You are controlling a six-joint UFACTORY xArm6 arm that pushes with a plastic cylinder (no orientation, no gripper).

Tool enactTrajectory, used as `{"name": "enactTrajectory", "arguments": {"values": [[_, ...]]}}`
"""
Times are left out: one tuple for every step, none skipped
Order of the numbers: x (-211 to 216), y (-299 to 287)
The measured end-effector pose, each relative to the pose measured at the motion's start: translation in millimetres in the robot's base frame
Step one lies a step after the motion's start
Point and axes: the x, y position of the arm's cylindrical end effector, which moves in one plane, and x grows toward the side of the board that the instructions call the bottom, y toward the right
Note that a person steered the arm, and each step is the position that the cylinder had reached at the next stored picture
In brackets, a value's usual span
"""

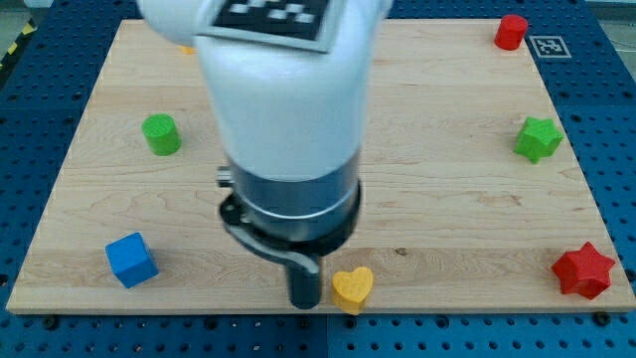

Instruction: Move the heart towards the left side of the red star

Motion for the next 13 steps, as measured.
{"name": "enactTrajectory", "arguments": {"values": [[0,27],[-59,32],[-59,4],[-21,-30],[-2,-32],[1,-17],[-2,35],[-53,79],[-82,40],[-53,-5],[0,-2],[0,-2],[1,21]]}}
